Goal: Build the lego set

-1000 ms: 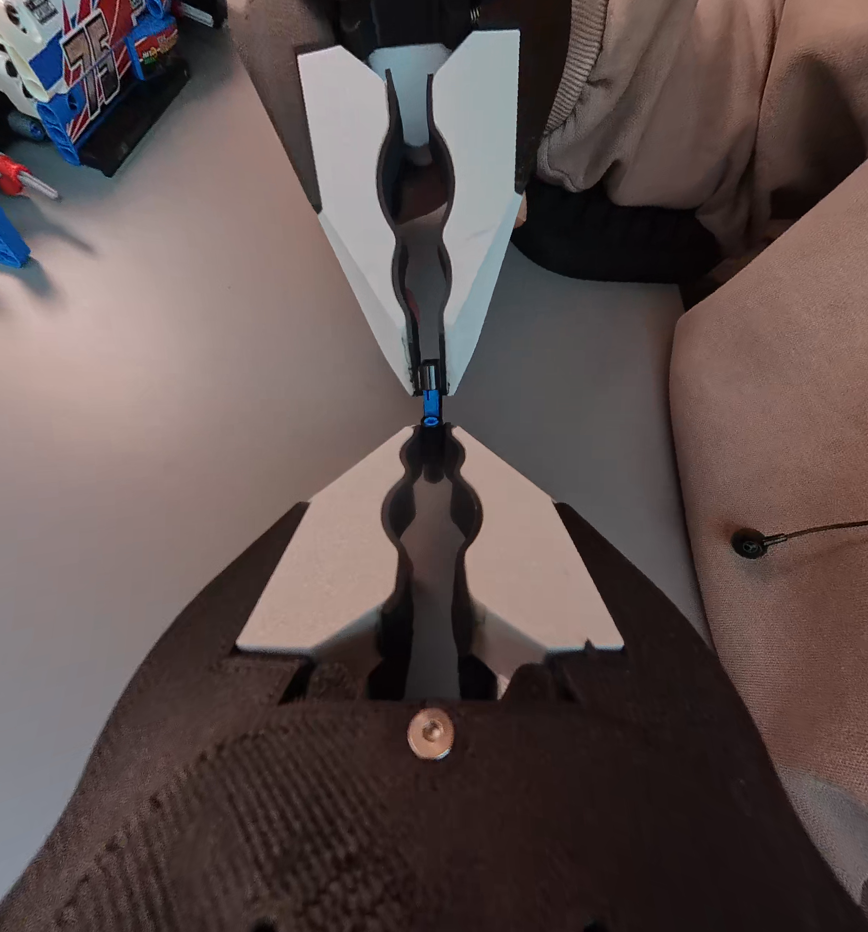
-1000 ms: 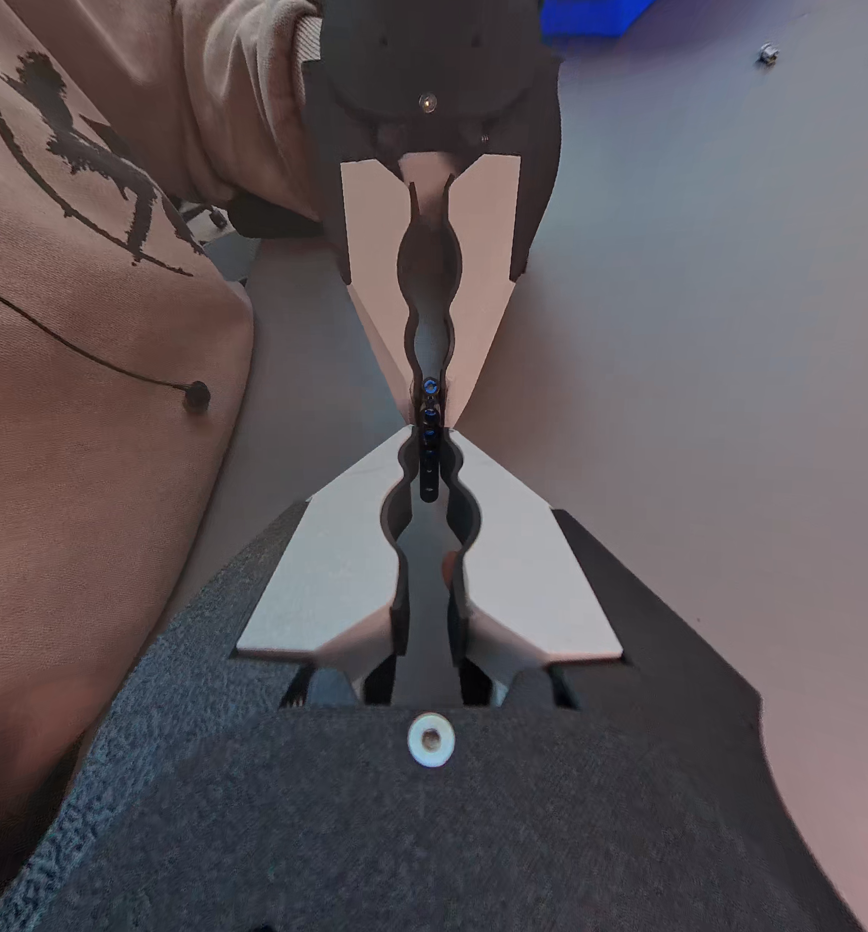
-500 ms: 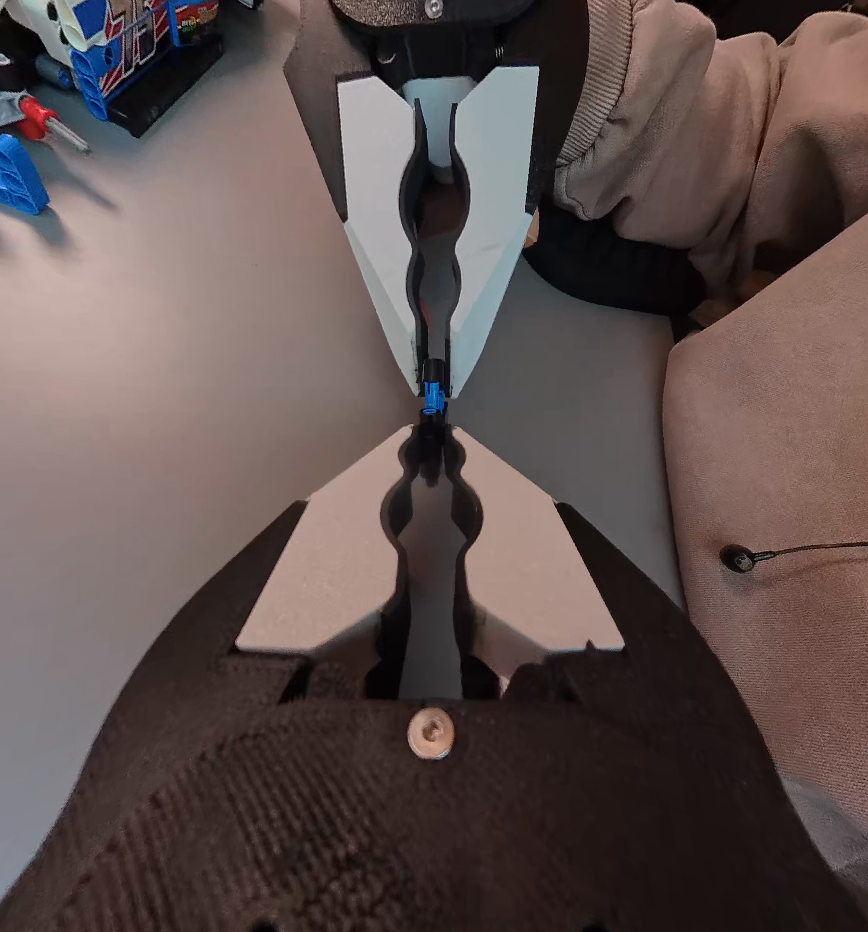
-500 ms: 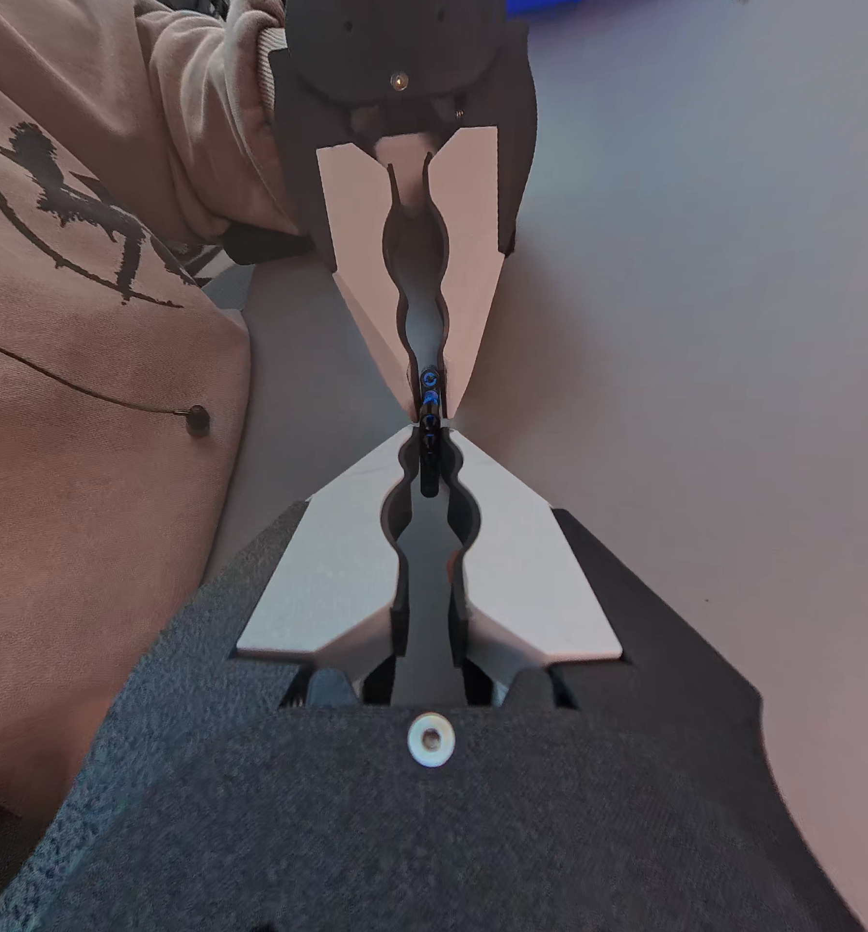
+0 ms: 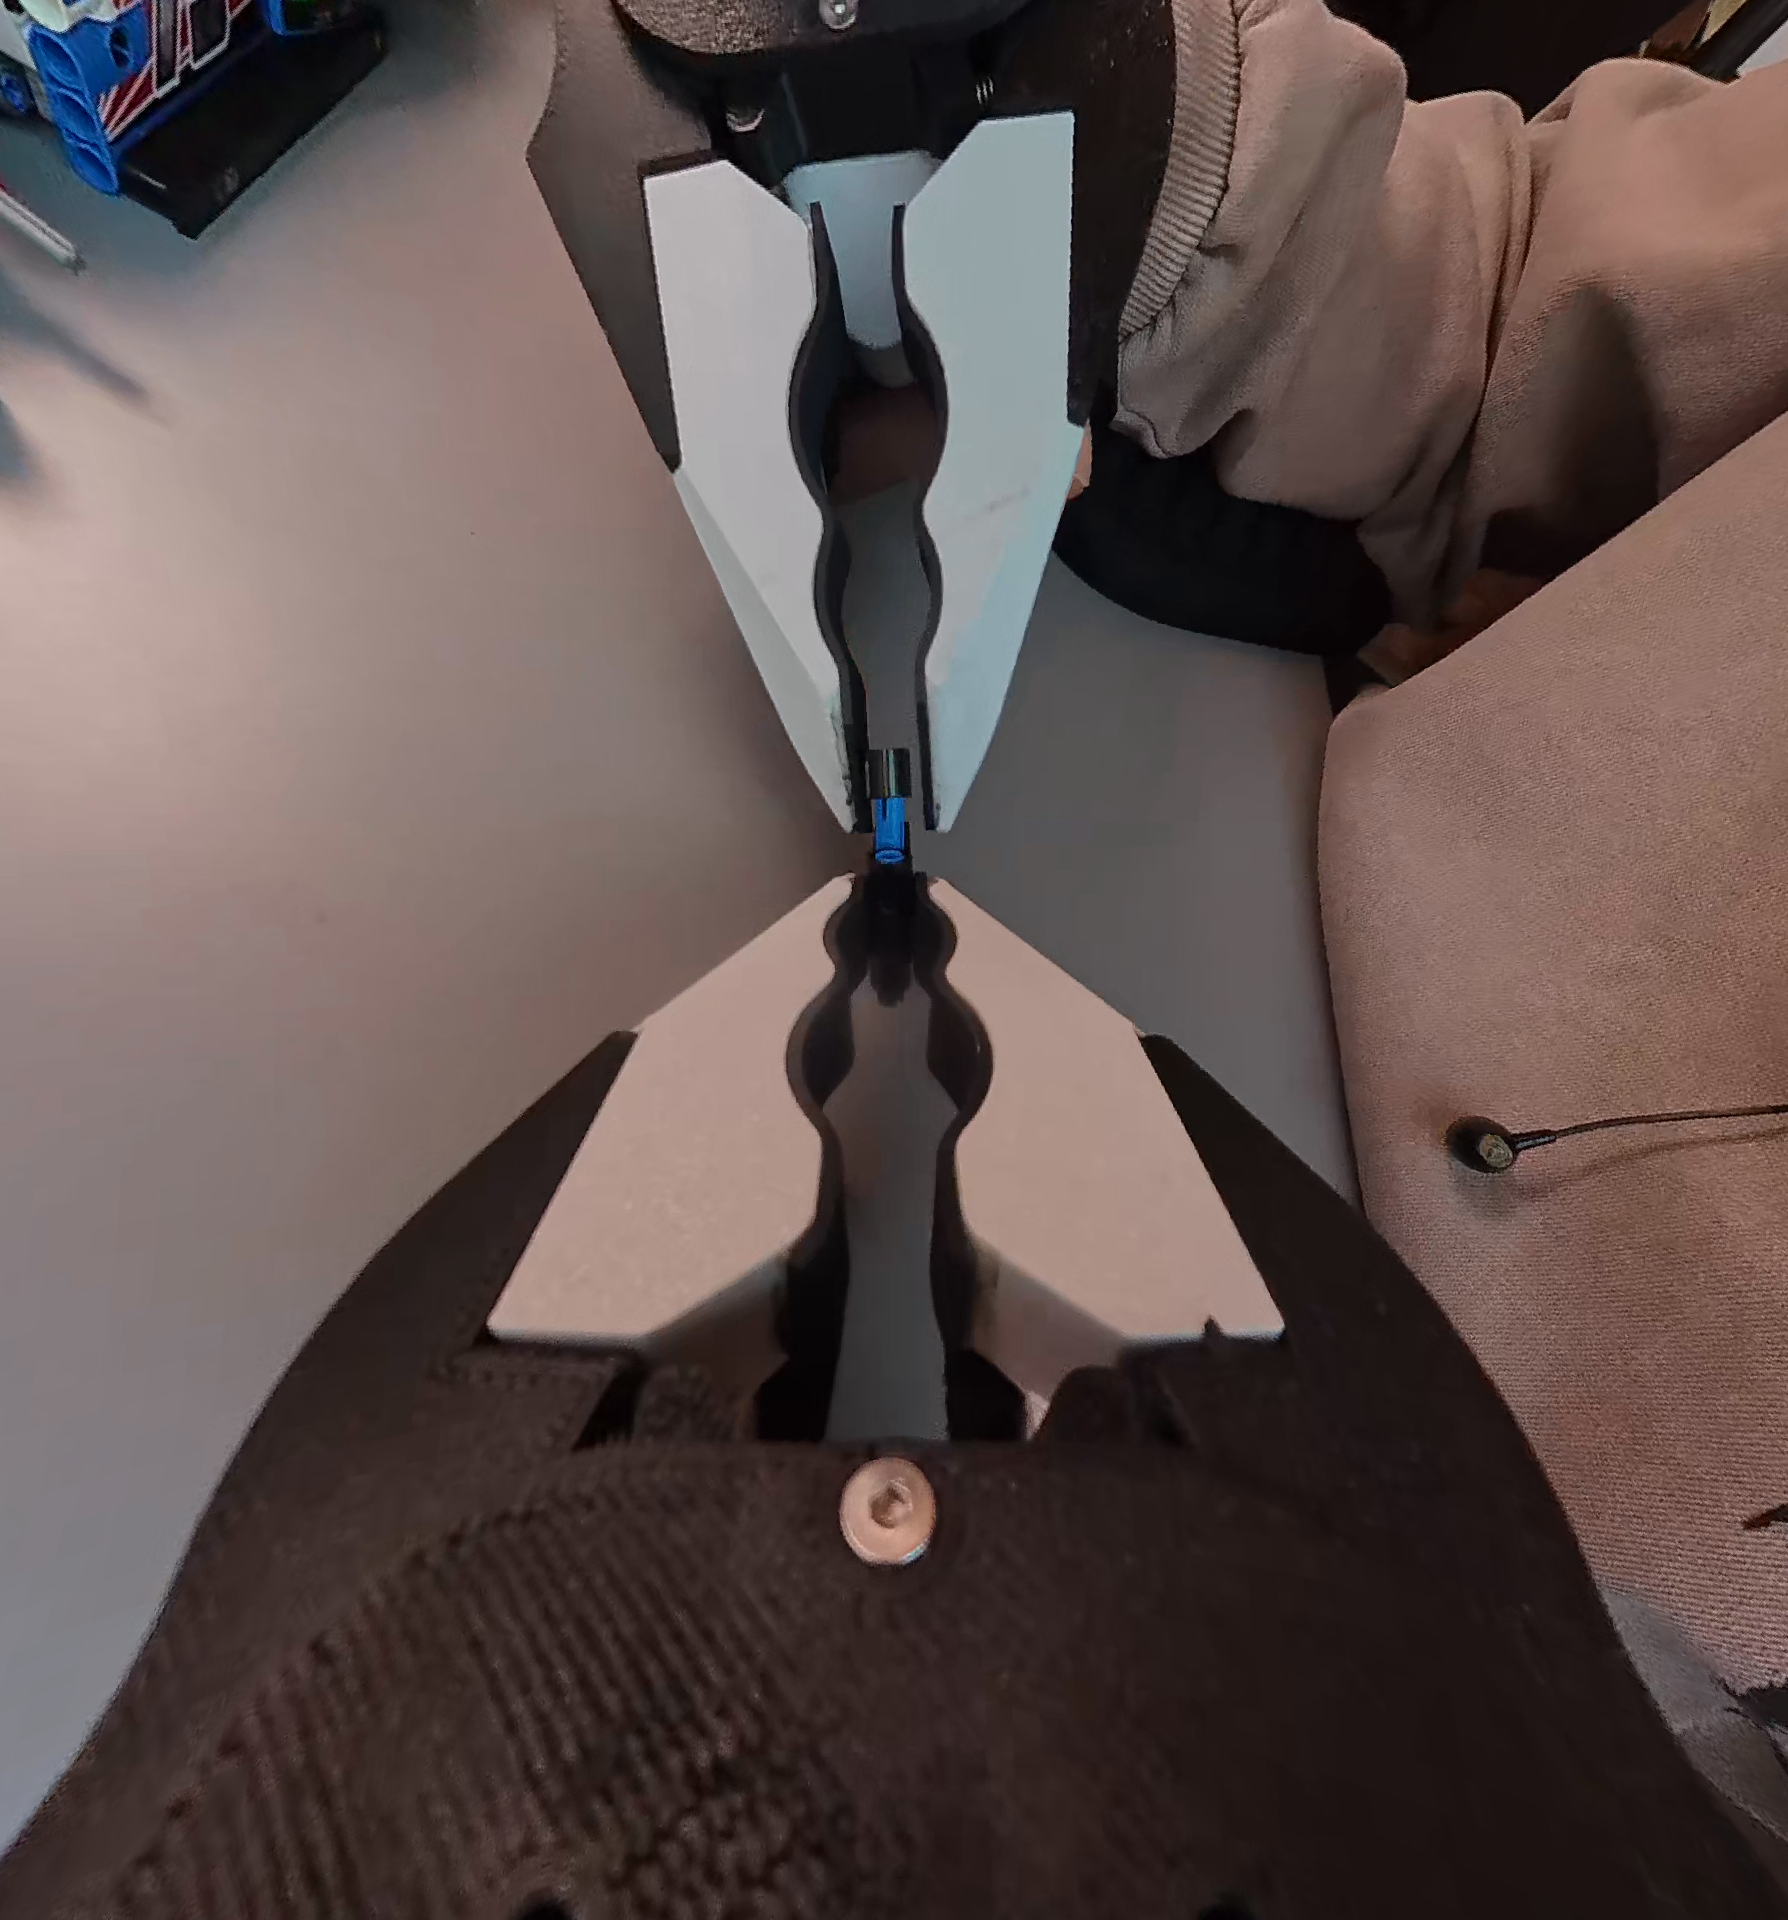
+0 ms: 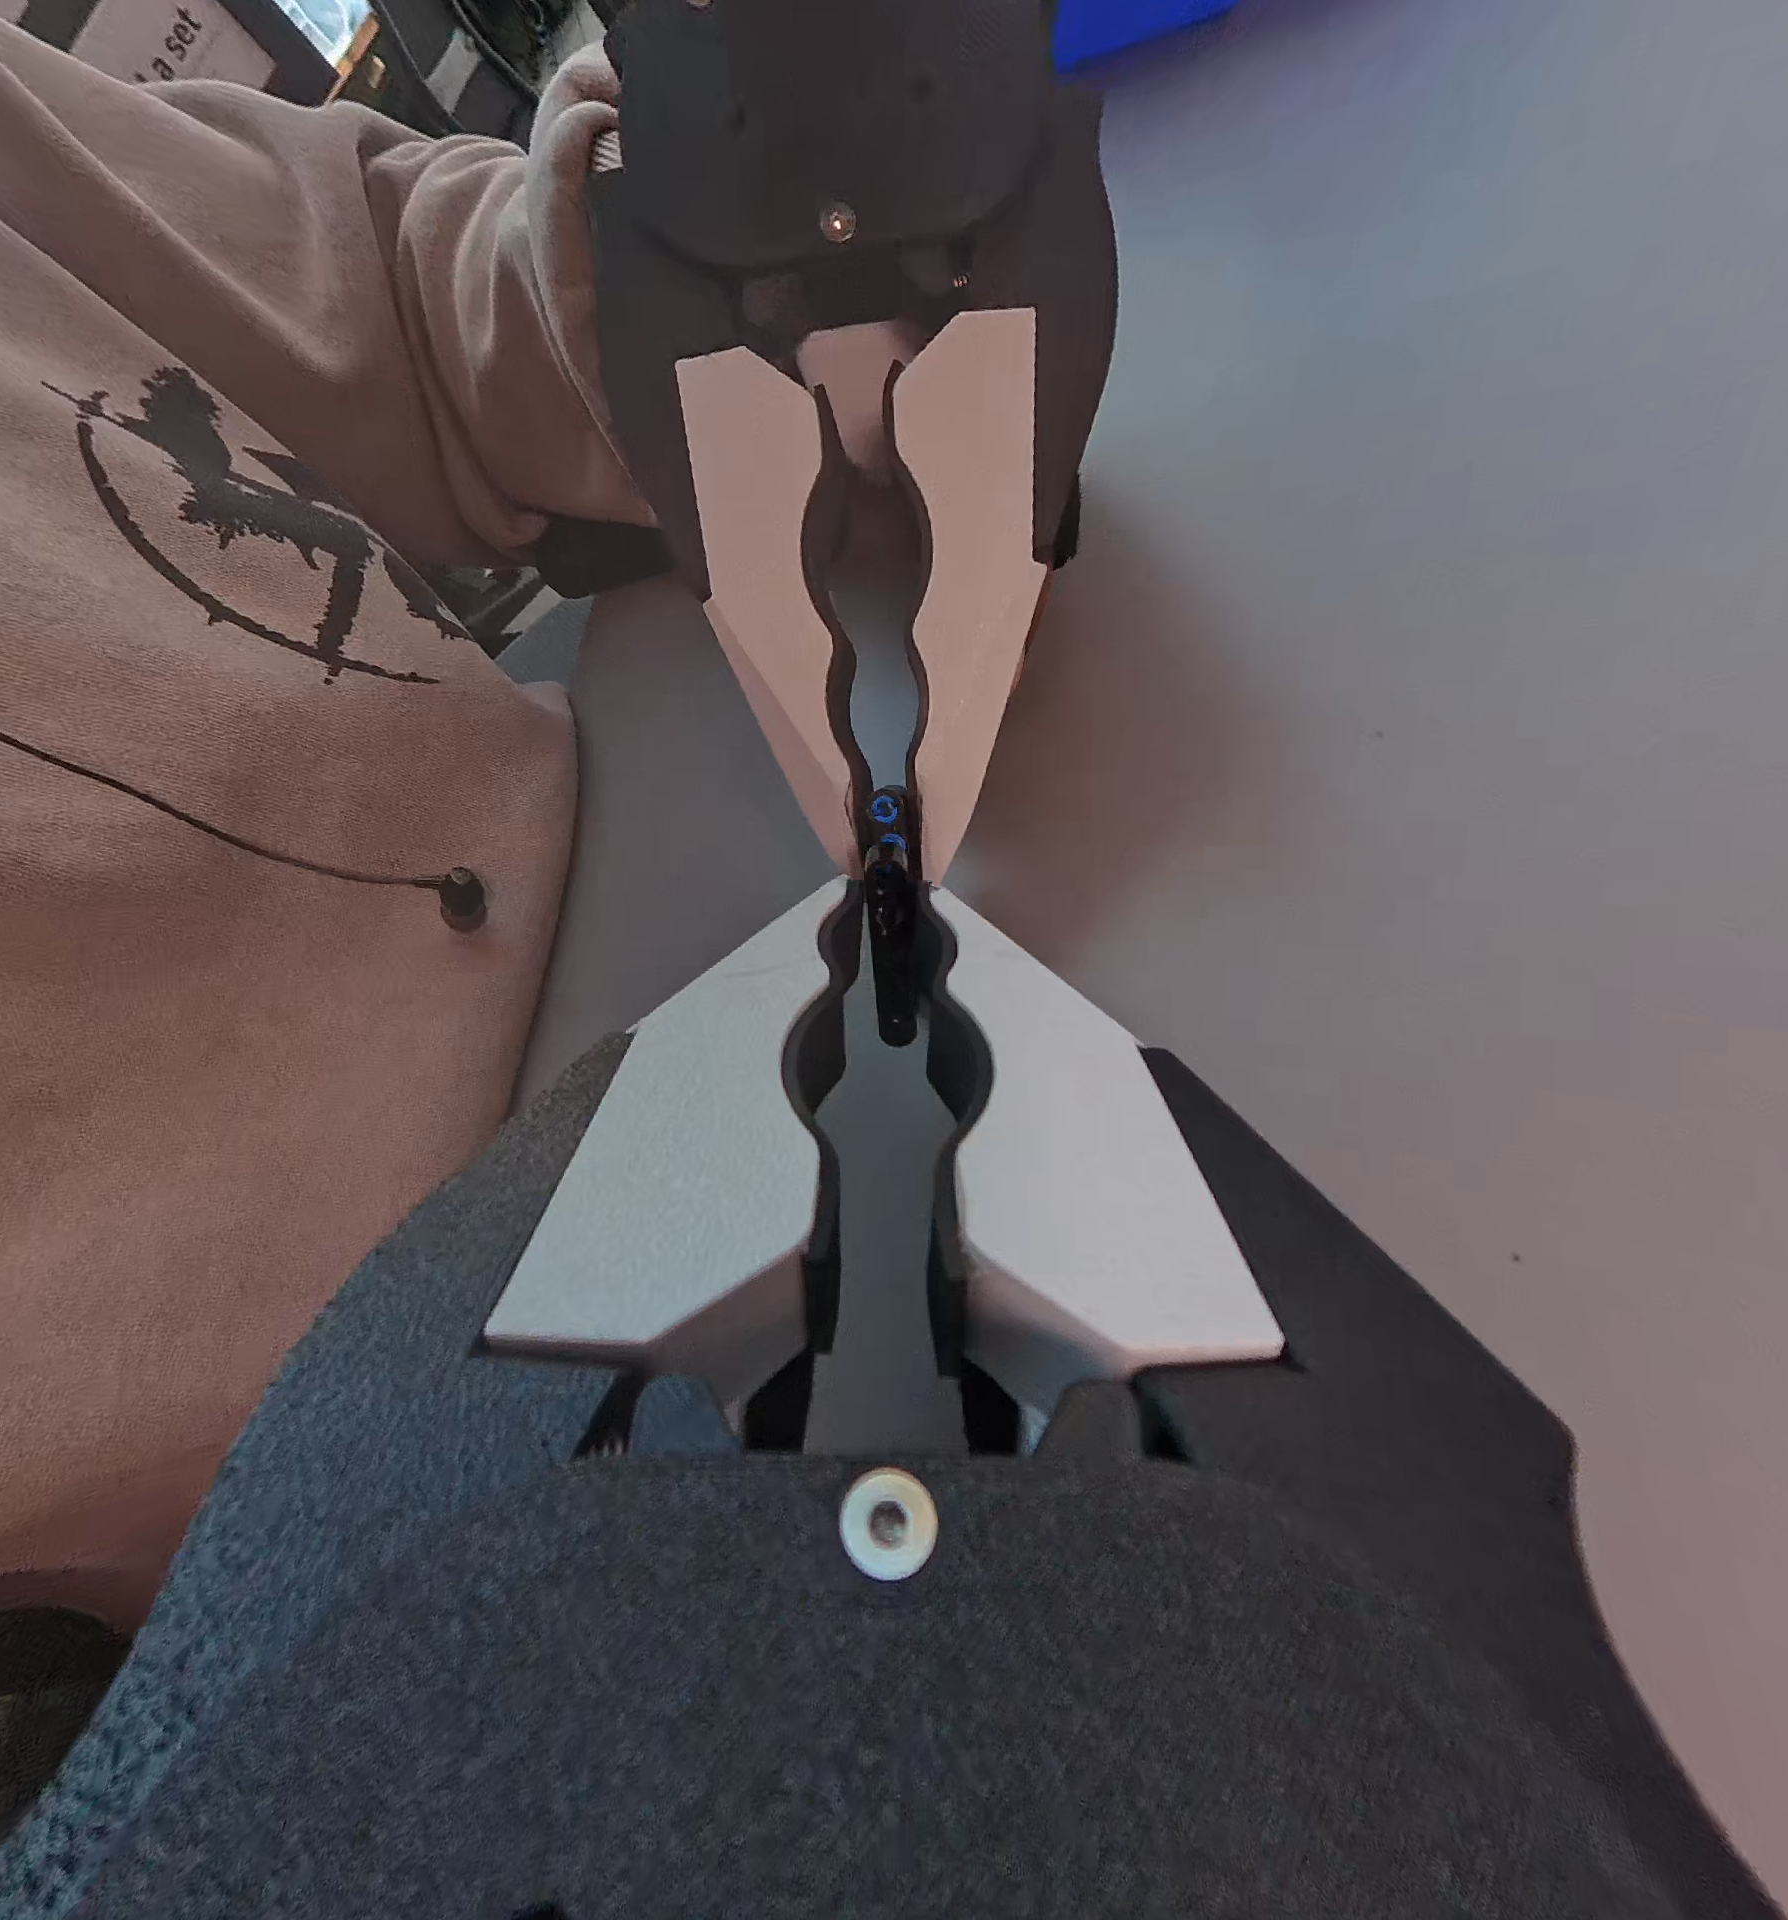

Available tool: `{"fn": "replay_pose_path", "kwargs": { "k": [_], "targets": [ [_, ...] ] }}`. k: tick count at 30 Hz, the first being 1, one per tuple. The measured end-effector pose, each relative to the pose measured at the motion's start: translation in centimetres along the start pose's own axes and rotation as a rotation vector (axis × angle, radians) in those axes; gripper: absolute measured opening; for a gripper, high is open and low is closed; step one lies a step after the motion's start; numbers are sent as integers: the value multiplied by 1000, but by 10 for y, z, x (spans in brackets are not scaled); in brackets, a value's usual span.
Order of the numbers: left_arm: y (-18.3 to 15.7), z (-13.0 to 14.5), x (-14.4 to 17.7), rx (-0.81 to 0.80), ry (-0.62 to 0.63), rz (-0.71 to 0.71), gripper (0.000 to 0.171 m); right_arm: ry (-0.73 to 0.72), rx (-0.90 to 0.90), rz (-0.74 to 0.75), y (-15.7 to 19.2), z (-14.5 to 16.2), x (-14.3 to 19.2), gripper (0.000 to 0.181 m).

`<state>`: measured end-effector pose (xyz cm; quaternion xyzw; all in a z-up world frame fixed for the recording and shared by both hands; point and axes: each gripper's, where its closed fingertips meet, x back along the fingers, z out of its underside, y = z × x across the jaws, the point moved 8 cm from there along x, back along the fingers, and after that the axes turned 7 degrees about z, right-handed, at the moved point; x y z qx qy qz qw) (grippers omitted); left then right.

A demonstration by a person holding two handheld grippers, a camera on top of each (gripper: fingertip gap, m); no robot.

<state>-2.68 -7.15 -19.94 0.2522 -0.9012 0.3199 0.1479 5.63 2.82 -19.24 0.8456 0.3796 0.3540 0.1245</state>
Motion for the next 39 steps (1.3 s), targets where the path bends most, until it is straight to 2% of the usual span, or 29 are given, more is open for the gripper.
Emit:
{"fn": "replay_pose_path", "kwargs": {
  "k": [4,6,14,17,24,28,31,39],
  "targets": [
    [4,0,3,43,-34,24,5,-15,15,10,1,-3,0,10],
    [6,0,4,83,-62,54,6,-32,6,18,-1,-4,1,5],
    [10,-10,26,266,-325,264,5,-207,-95,-50,-1,-17,21,4],
    [10,-11,29,284,-357,293,5,-248,-110,-62,1,-21,26,4],
    [10,-11,27,296,-365,312,5,-235,-132,-69,4,-21,23,4],
    [11,-12,28,284,-367,277,5,-244,-142,-63,2,-21,24,4],
    [10,-9,23,206,-274,176,5,-235,-140,-49,1,-21,24,4],
    [-1,-4,6,61,-84,64,5,-111,-127,-32,2,-11,11,4]
  ]
}}
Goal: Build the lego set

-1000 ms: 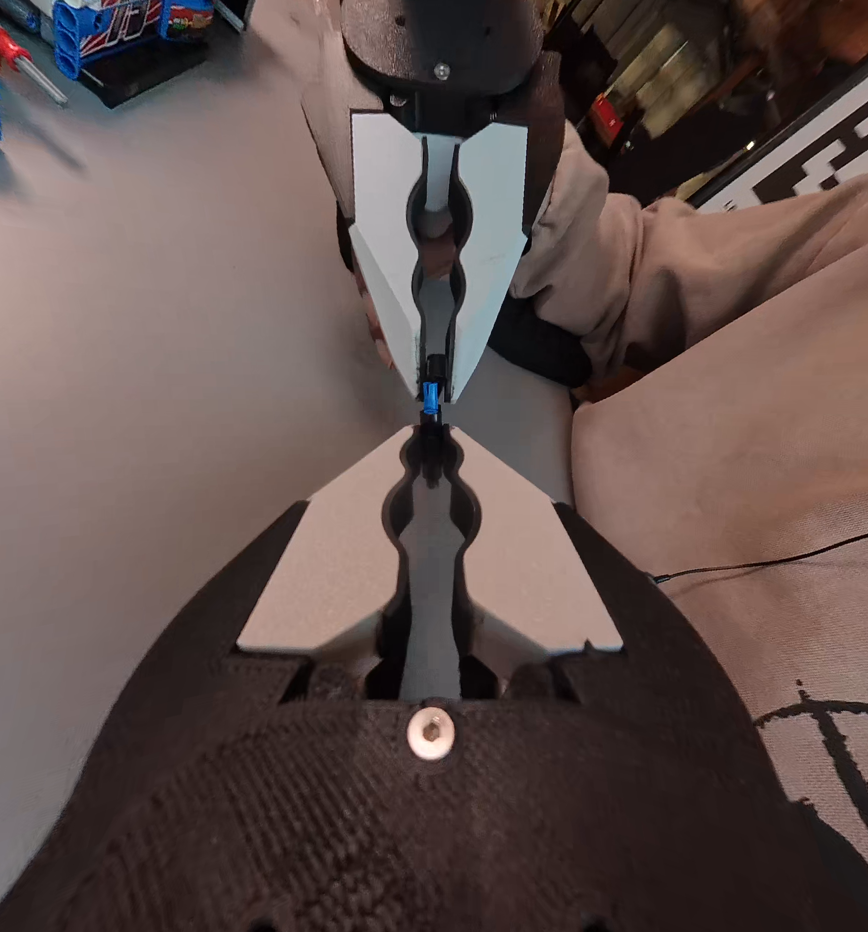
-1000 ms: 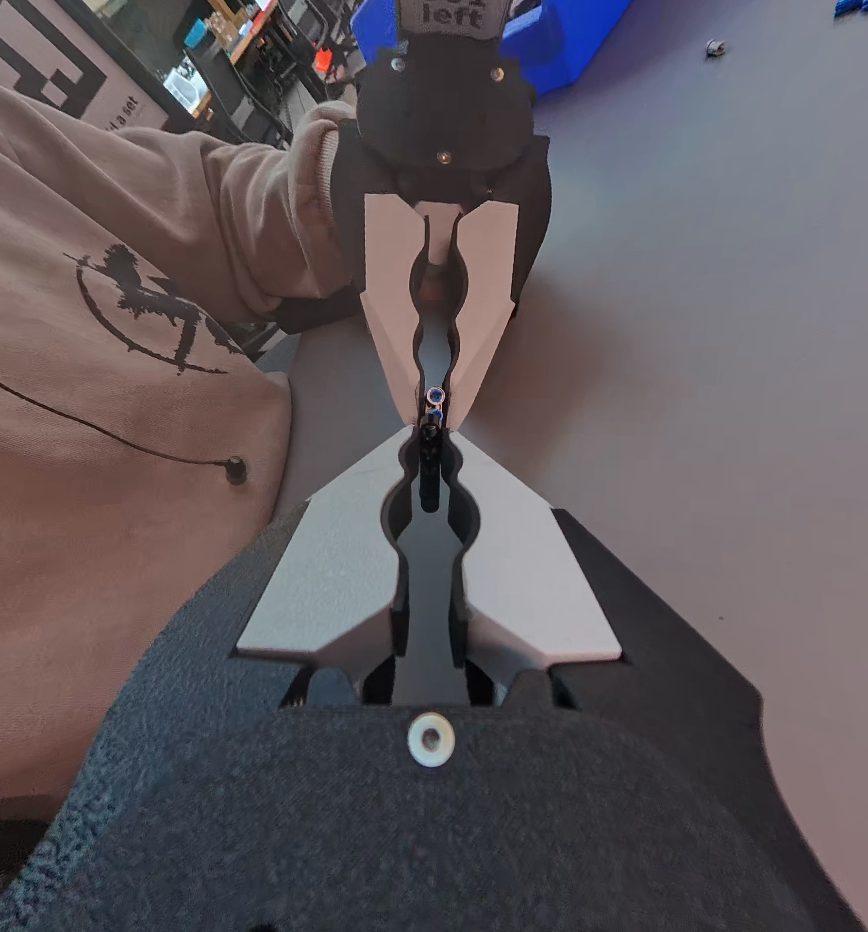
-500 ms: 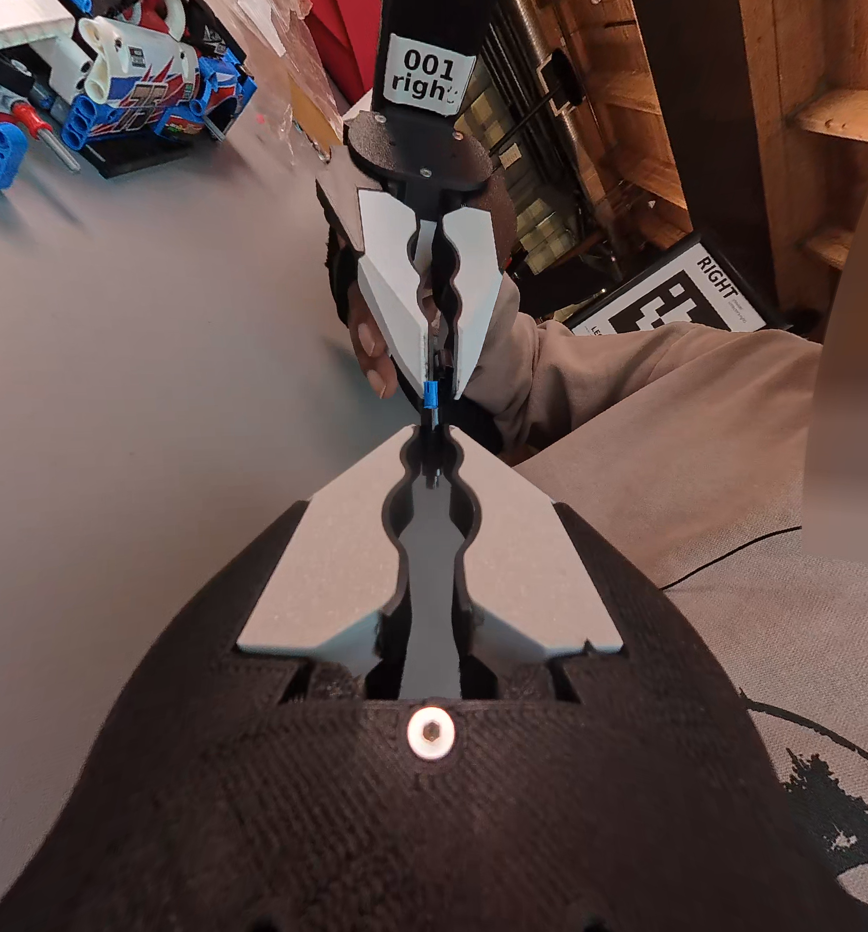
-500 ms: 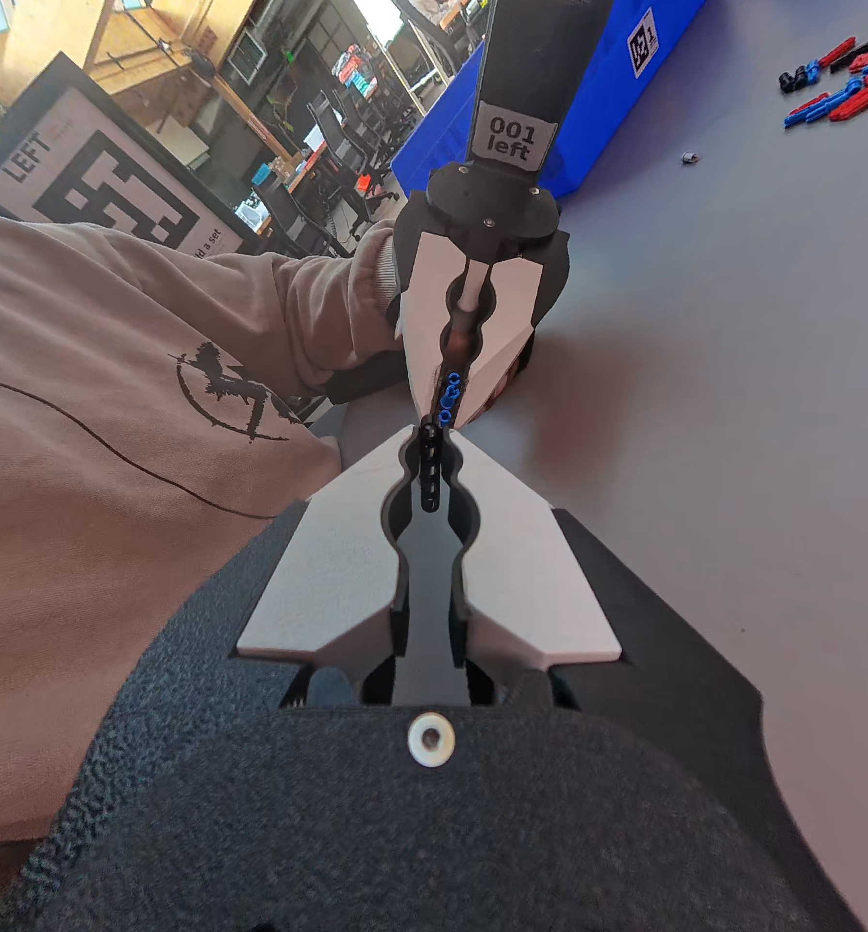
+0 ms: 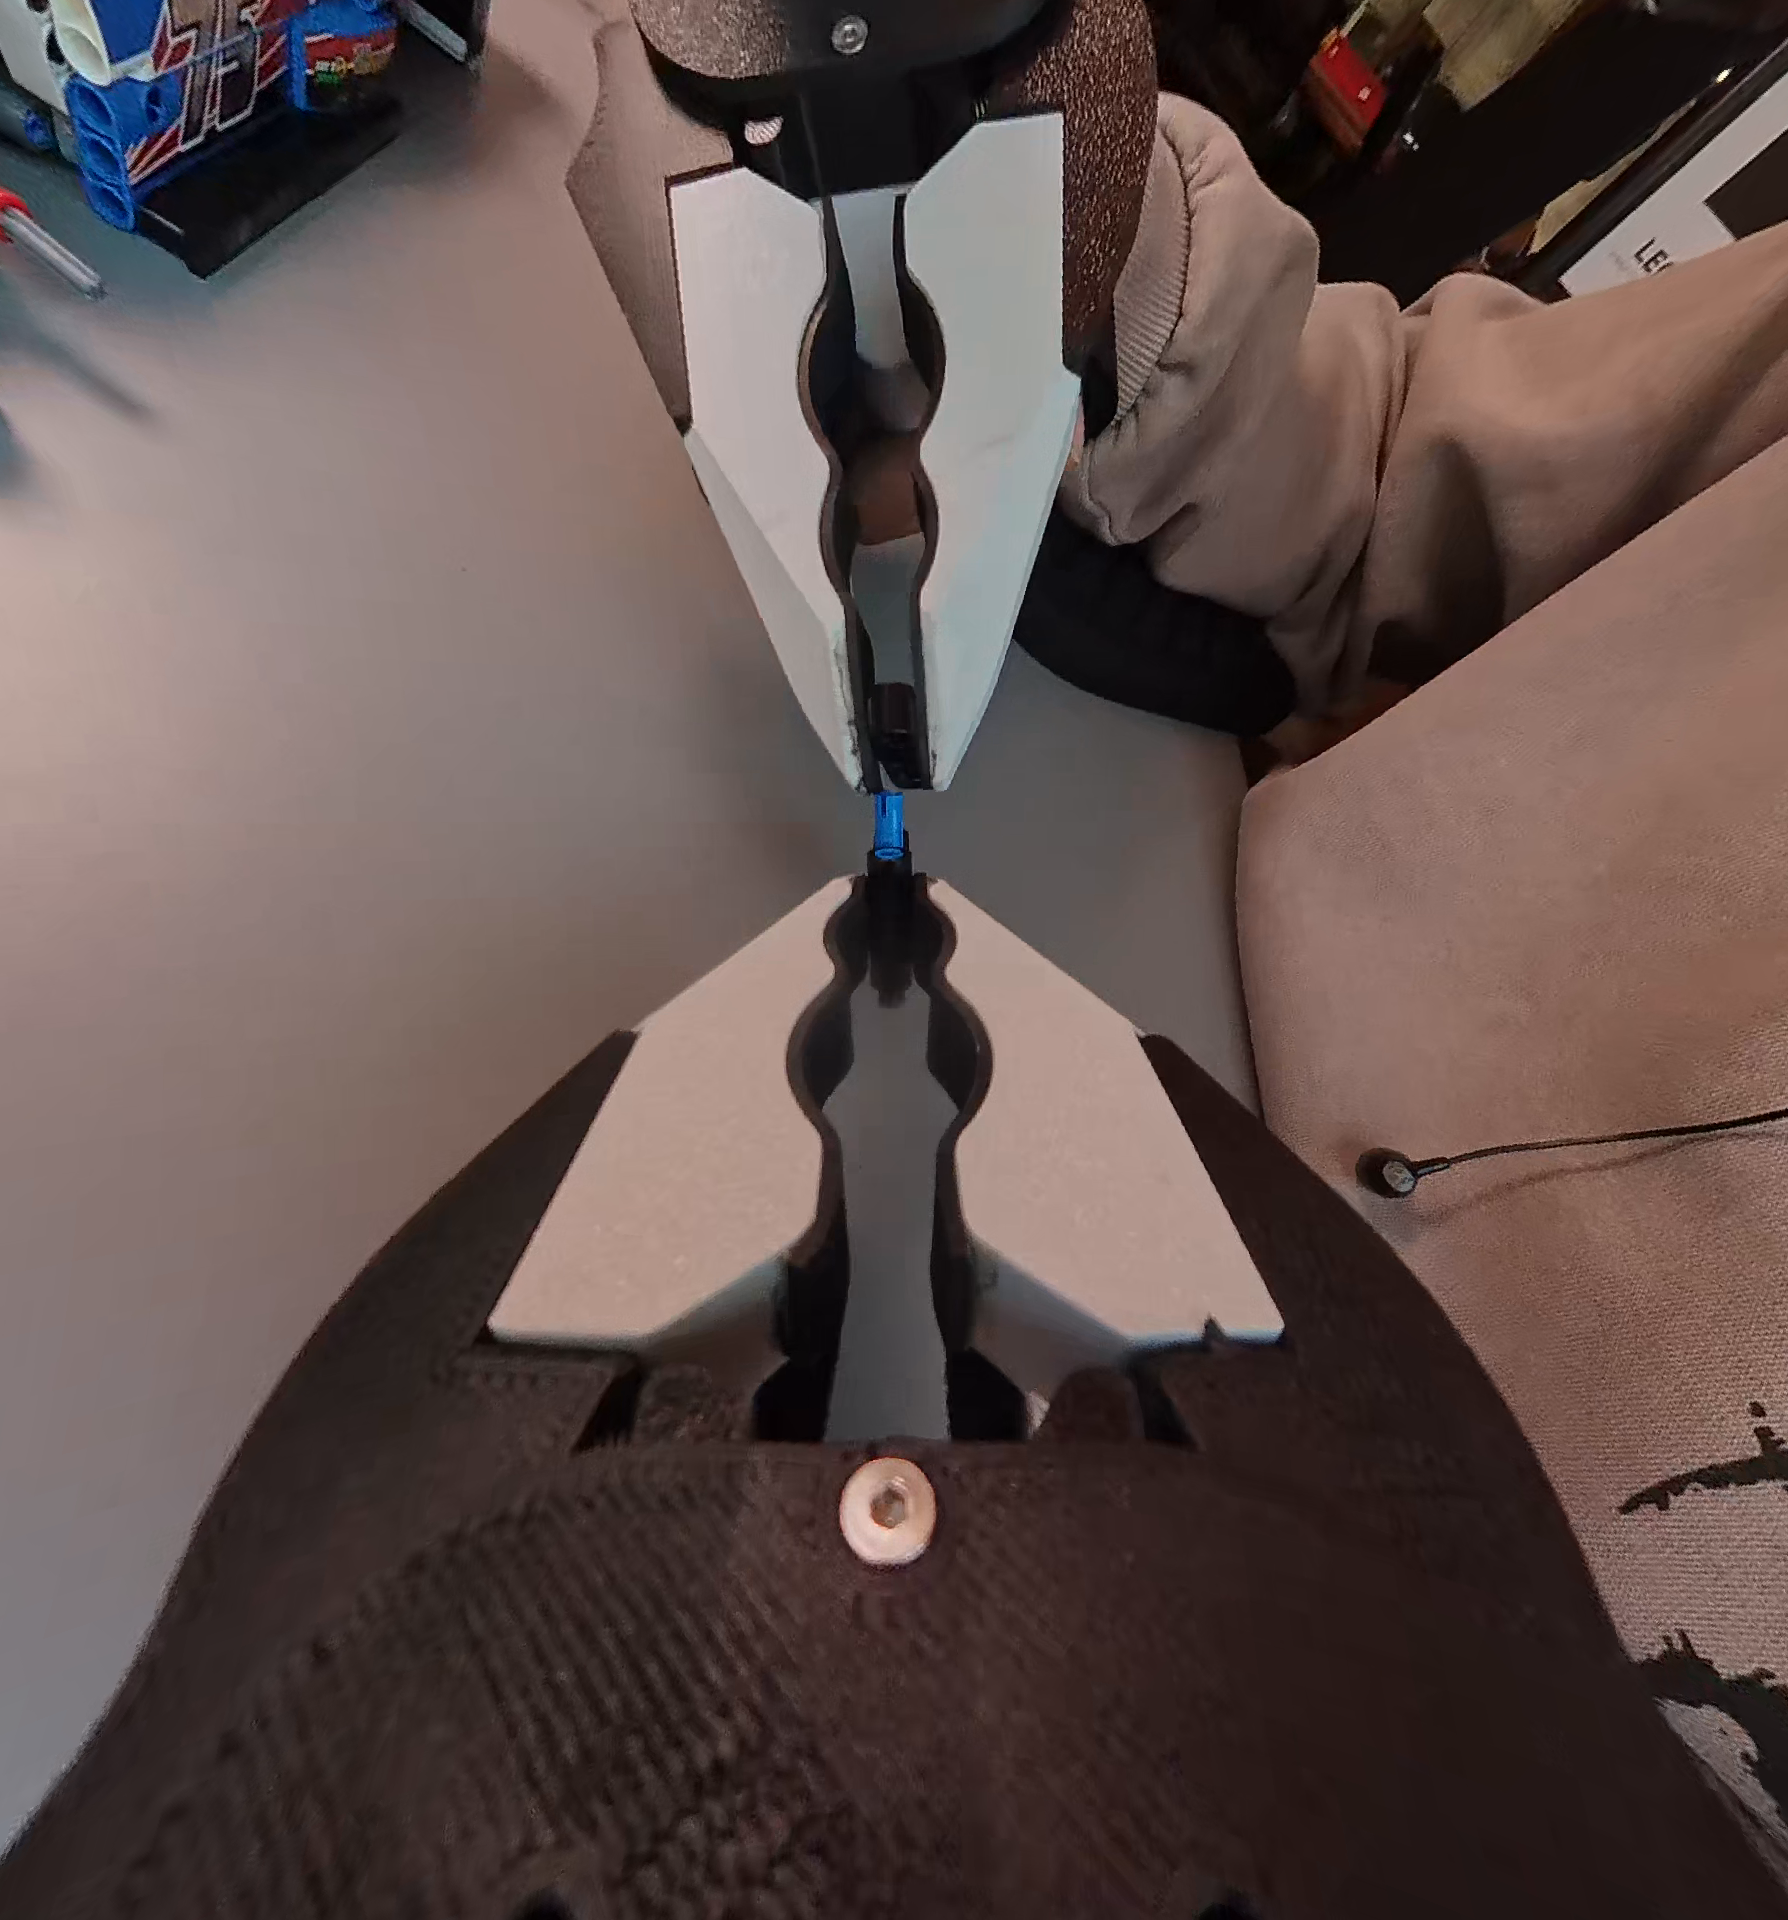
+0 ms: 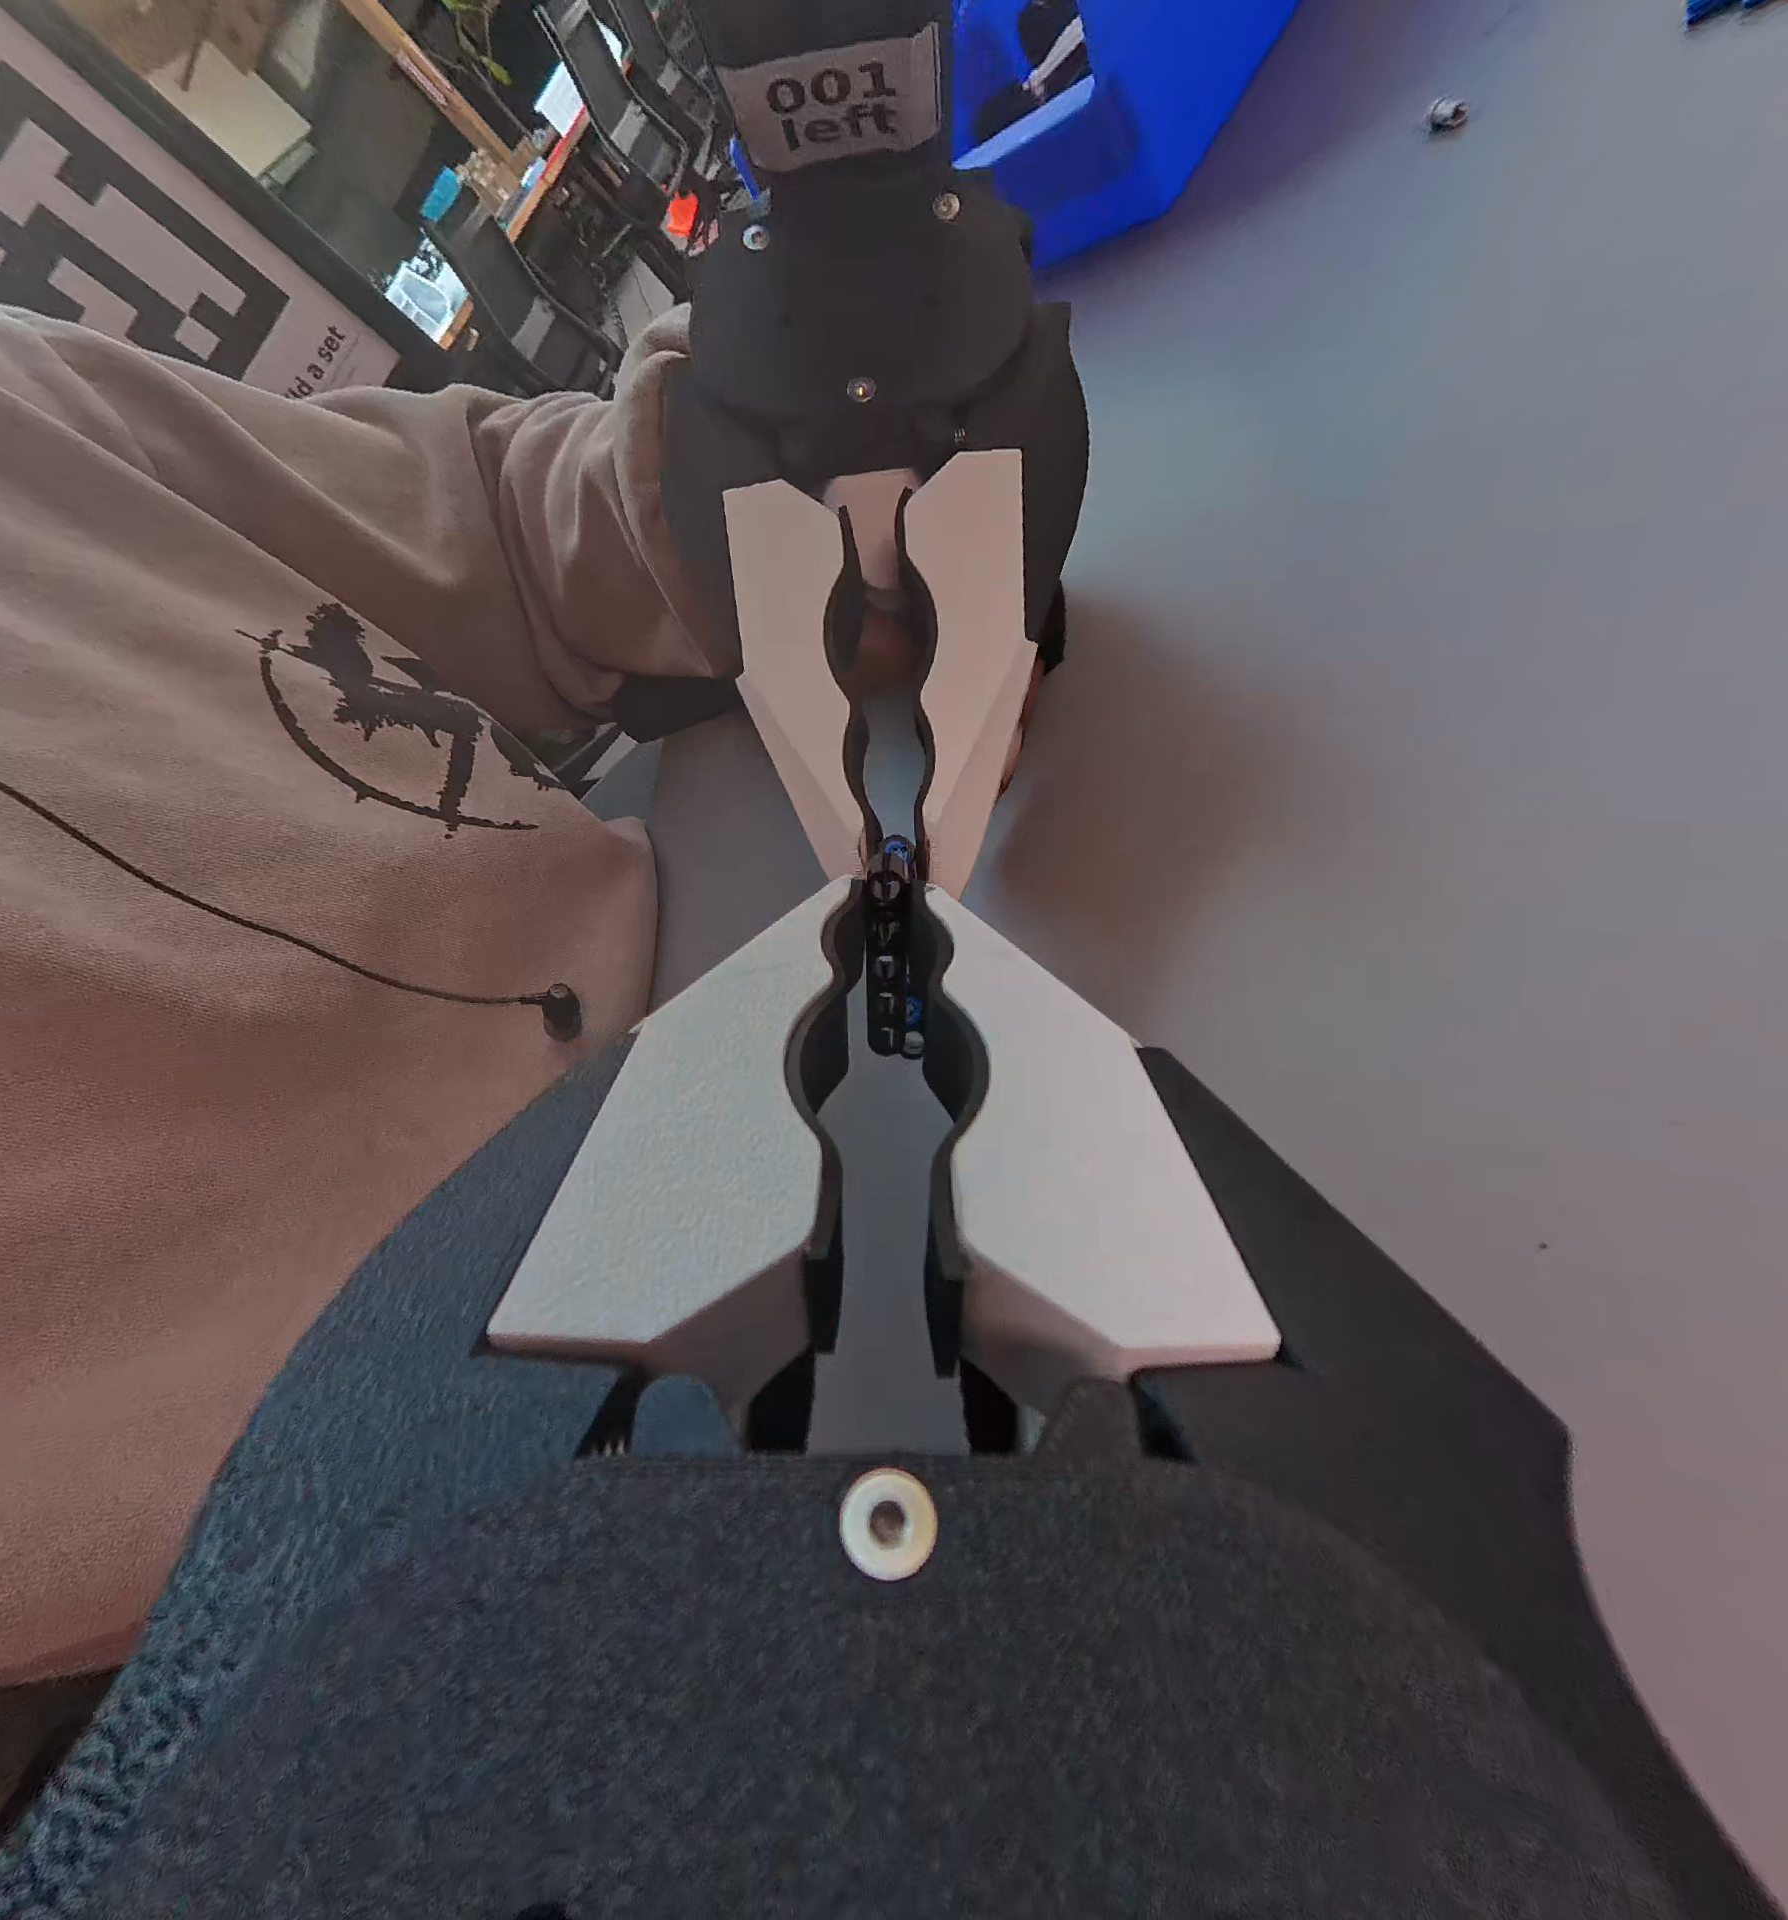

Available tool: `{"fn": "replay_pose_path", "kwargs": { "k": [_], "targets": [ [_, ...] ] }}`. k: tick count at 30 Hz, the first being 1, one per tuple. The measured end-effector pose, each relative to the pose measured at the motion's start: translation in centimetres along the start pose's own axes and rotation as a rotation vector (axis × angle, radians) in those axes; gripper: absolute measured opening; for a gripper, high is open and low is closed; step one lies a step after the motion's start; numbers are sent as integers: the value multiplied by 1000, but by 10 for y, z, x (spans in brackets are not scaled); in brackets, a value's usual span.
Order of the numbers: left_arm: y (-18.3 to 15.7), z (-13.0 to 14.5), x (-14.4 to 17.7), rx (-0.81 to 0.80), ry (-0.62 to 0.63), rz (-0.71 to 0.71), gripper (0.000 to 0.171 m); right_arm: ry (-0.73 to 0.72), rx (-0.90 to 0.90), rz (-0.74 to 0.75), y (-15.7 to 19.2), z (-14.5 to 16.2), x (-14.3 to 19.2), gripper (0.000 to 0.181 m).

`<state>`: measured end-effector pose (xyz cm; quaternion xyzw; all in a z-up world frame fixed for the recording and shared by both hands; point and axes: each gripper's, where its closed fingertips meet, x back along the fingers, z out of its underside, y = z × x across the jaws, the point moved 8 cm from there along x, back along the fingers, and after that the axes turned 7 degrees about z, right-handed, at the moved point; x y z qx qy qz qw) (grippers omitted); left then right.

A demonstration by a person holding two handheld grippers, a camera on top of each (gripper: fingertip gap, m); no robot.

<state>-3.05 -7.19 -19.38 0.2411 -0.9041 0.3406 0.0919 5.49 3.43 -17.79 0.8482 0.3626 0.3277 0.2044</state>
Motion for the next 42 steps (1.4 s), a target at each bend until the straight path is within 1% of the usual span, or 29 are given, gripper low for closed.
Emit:
{"fn": "replay_pose_path", "kwargs": {
  "k": [3,8,16,21,29,33,36,40,42],
  "targets": [
    [-2,0,-1,-32,30,-21,6,47,19,15,-1,4,-2,4],
    [-3,3,-3,-71,87,-58,6,81,60,14,2,8,-10,4],
    [-6,5,-4,-92,115,-61,6,131,99,41,1,13,-14,5],
    [-8,4,-5,-101,143,-83,6,127,138,38,4,13,-14,5],
    [-15,0,-7,-93,249,-156,6,152,223,63,12,10,-17,4],
    [-20,-3,-9,-119,305,-182,6,206,307,116,19,9,-17,5],
    [-20,-5,-11,-119,327,-204,6,227,314,149,19,8,-17,5],
    [-26,-11,-16,-185,432,-264,5,286,358,177,24,7,-18,5],
    [-26,-14,-16,-215,449,-299,5,310,381,204,25,6,-18,5]
  ]
}}
